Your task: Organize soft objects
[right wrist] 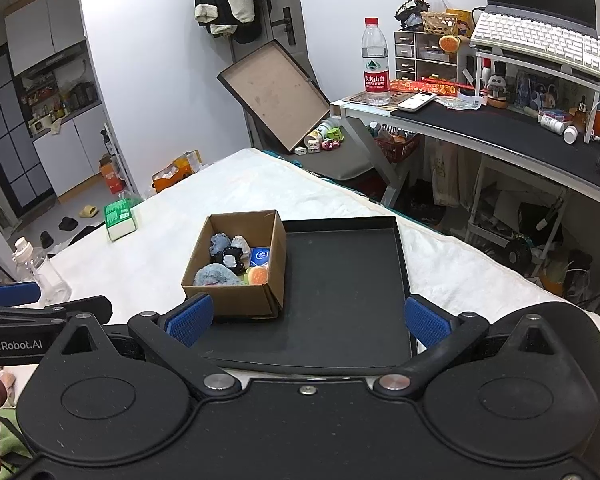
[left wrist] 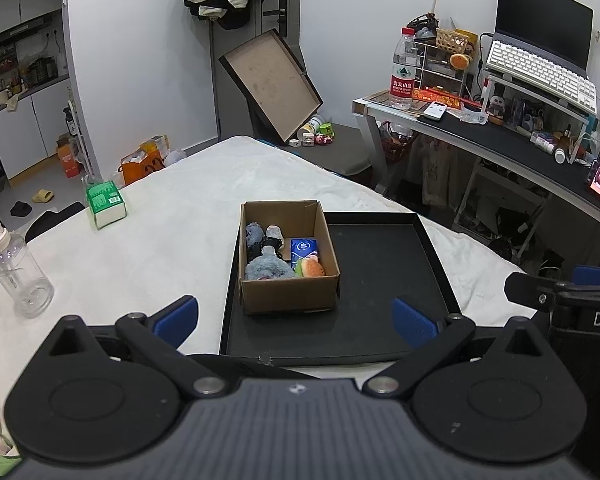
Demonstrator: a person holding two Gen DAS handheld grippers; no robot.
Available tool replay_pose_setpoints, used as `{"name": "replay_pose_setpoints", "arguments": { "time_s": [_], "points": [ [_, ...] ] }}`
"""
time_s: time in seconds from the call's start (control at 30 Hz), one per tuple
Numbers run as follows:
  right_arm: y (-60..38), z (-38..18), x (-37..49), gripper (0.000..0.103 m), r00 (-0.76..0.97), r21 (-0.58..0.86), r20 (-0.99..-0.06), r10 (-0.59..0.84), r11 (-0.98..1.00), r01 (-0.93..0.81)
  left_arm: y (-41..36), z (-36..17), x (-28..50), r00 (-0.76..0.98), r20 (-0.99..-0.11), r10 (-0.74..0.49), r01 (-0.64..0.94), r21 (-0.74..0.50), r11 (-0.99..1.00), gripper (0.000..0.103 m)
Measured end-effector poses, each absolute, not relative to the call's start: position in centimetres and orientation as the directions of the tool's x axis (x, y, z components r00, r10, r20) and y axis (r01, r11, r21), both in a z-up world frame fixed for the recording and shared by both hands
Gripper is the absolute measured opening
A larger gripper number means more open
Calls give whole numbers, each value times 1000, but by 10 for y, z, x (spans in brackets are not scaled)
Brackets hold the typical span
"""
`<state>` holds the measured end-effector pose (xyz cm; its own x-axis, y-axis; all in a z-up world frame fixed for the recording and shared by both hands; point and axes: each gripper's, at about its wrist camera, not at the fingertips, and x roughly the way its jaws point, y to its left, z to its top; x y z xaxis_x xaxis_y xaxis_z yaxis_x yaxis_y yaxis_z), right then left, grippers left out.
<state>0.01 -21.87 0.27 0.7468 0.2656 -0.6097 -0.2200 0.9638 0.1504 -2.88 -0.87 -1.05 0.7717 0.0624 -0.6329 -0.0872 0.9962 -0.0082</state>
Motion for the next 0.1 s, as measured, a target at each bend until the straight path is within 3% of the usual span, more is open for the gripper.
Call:
{"name": "replay_pose_setpoints", "arguments": {
  "time_s": [0.1],
  "points": [
    [-219, 0, 2, 103, 743, 152, -615, 265, 964, -218, -9, -12, -27, 768, -638, 62, -88, -8, 996, 102]
  ]
}}
